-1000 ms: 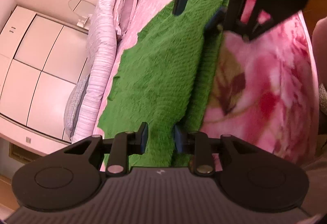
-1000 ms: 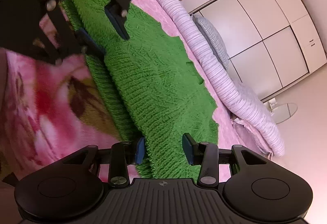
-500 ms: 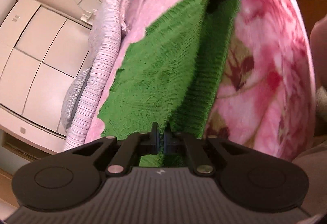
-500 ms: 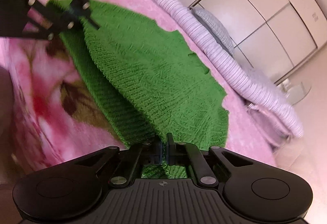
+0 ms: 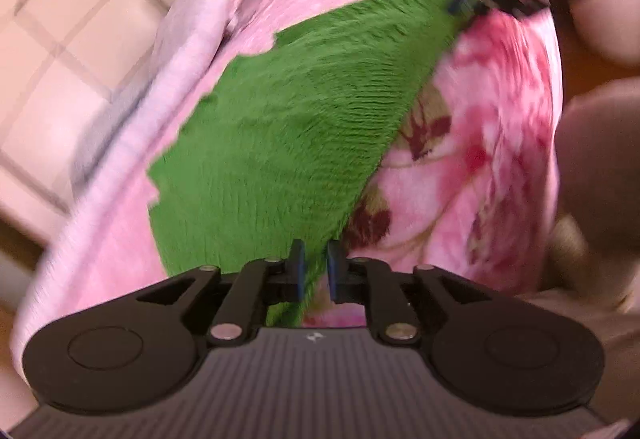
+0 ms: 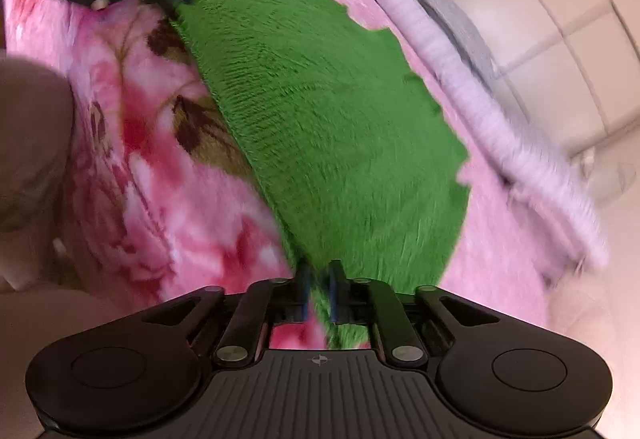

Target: Fold clothes

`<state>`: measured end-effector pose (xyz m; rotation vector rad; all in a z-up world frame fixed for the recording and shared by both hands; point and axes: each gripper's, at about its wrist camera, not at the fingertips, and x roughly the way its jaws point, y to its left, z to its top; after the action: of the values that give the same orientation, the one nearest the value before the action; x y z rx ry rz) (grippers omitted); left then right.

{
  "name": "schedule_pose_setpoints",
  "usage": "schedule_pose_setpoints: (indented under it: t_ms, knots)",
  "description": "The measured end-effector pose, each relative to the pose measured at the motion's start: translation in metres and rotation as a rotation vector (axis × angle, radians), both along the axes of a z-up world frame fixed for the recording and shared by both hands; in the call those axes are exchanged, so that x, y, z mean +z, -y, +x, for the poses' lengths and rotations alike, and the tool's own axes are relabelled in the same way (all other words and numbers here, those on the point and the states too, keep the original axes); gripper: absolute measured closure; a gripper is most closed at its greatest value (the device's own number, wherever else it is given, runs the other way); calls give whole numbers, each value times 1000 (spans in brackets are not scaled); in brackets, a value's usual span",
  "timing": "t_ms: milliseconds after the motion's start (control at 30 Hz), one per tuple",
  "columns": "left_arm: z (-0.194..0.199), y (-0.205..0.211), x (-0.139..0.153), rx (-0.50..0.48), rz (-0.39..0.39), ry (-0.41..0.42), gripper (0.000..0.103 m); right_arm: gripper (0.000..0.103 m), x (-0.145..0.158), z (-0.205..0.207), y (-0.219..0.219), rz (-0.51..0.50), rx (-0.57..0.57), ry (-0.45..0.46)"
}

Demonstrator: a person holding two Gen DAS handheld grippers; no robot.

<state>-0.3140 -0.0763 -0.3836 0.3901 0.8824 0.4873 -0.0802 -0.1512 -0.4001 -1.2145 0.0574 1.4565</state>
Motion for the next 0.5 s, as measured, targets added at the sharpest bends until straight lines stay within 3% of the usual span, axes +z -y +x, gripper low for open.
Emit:
schedule_pose_setpoints:
  t_ms: [67, 167, 267, 333, 400, 500]
  knots:
    - [-18, -16, 15, 118, -138, 104, 91, 72, 14, 20, 4, 11, -106, -169]
    - [-46, -48, 36, 317, -353, 285, 76, 56, 38, 63, 11, 71, -316, -525]
    - [-71, -84, 41, 527, -553, 479, 73, 52, 49, 116, 15, 151, -551, -914]
    - [-80, -106, 33, 650, -690, 556, 72, 51, 46, 145, 13, 172, -680, -1131]
    - [-85, -123, 20, 735, -827, 621, 72, 51, 37, 165, 7, 166, -773, -1289]
    - [-86, -138, -3, 831, -983, 697, 76, 51, 20, 177, -4, 135, -863, -1449]
